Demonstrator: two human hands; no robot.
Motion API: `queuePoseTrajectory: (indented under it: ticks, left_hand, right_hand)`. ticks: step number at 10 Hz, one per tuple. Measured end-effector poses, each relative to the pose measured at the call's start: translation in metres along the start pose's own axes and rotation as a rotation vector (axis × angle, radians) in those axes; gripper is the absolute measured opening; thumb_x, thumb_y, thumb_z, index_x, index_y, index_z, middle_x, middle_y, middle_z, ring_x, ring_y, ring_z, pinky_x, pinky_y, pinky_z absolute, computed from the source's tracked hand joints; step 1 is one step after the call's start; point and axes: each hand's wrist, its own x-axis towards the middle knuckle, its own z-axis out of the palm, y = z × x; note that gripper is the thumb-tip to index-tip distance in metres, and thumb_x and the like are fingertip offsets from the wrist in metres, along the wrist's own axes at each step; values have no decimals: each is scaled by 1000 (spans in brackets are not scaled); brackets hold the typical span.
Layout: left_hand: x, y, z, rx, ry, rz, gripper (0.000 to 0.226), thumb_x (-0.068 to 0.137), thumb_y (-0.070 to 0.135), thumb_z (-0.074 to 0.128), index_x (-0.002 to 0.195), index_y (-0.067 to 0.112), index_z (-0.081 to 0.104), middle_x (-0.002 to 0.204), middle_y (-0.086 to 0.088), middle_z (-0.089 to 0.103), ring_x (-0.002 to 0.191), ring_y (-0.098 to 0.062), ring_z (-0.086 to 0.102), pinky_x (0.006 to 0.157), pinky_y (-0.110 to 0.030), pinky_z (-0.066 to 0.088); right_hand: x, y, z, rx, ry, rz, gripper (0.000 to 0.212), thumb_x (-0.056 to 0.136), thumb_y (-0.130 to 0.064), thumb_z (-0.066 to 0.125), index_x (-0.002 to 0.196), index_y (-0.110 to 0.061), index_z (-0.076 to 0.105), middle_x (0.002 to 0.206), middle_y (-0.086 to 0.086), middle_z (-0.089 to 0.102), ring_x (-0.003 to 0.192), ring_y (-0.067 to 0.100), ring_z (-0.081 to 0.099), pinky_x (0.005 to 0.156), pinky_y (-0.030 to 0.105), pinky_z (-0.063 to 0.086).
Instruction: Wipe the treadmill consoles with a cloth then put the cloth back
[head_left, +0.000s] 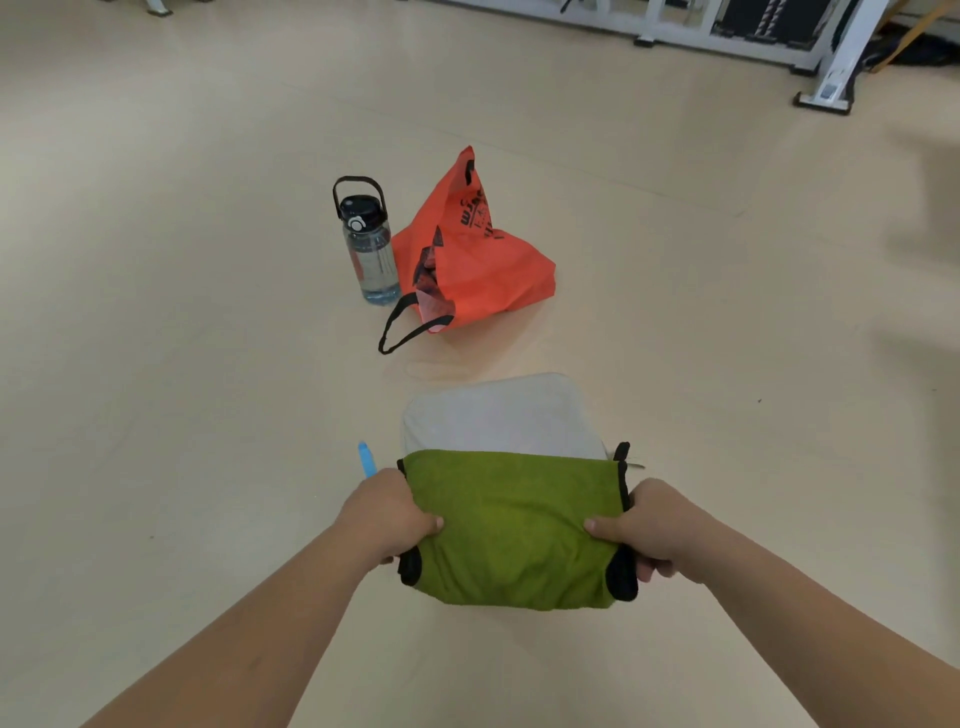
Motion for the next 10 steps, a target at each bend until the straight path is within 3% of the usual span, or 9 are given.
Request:
queuePoseTrajectory:
  ticks: [1, 2, 3, 4, 5, 6, 7, 9, 10]
  left_hand:
    - [-6, 15, -8, 39, 34, 37, 22, 84, 19, 73, 79, 11, 53, 76, -5, 60, 65, -22, 60, 56, -30, 51]
    - [-18, 33, -26, -252, 28, 38, 9, 86, 11, 69, 86, 6, 62, 81, -11, 67, 68, -25, 66, 50, -25, 51]
    - [-31, 48, -54, -466, 83, 42, 15, 86, 14, 72, 98, 5, 69, 97, -18, 76, 87, -33, 75, 71, -43, 64]
    - [-40, 55, -75, -550, 131, 89, 15, 86, 13, 74, 100, 11, 70, 97, -15, 77, 82, -28, 75, 74, -42, 63]
    - [-47, 63, -78, -550, 109, 165, 19, 85, 17, 81, 101, 13, 71, 93, -9, 79, 82, -25, 77, 71, -40, 64]
    - [-47, 78, -55, -500, 122, 234, 29, 81, 23, 86, 99, 11, 68, 89, -10, 77, 80, -26, 77, 62, -36, 60]
    - [-43, 96, -22, -433, 153, 340, 32, 80, 30, 86, 101, 18, 64, 90, -3, 71, 83, -21, 73, 71, -37, 61]
    - [-34, 106, 36, -95, -260, 310, 56, 91, 43, 72, 137, 19, 52, 116, 2, 64, 92, -22, 75, 87, -43, 63]
    - [-30, 105, 42, 66, -180, 401, 29, 94, 36, 68, 117, 20, 60, 123, -2, 66, 110, -23, 68, 97, -47, 58]
  right_hand:
    - [-4, -9, 2, -189, 115, -80, 30, 91, -27, 72, 81, -9, 50, 40, 1, 58, 30, 14, 53, 37, 20, 35]
    - [-3, -19, 3, -74, 222, -207, 31, 91, -23, 72, 76, -7, 50, 57, 6, 58, 38, 15, 55, 41, 26, 42]
    - [-4, -30, 6, 255, 274, -368, 25, 94, -24, 72, 89, -1, 64, 74, 8, 65, 55, 14, 62, 48, 32, 50]
    - [-6, -41, 5, 440, 222, -357, 23, 98, -29, 71, 99, -6, 67, 77, 7, 68, 47, 8, 59, 44, 22, 44]
    - [-1, -43, 3, 388, 157, -231, 30, 101, -40, 65, 107, -11, 65, 93, 9, 72, 57, 16, 65, 50, 28, 47]
    - [1, -41, 5, 392, 95, -158, 30, 102, -40, 61, 113, -12, 64, 111, 8, 69, 73, 22, 72, 58, 33, 56]
    - [-3, -41, 3, 405, 73, -172, 30, 103, -42, 60, 113, -15, 66, 114, 6, 69, 81, 23, 74, 65, 34, 60]
    - [-10, -24, -10, 432, 21, -144, 31, 105, -42, 56, 111, -14, 68, 112, 8, 72, 87, 25, 75, 73, 37, 62]
    - [-8, -17, -11, 378, 35, -150, 27, 104, -38, 57, 107, -15, 70, 111, 7, 73, 94, 26, 76, 79, 40, 63]
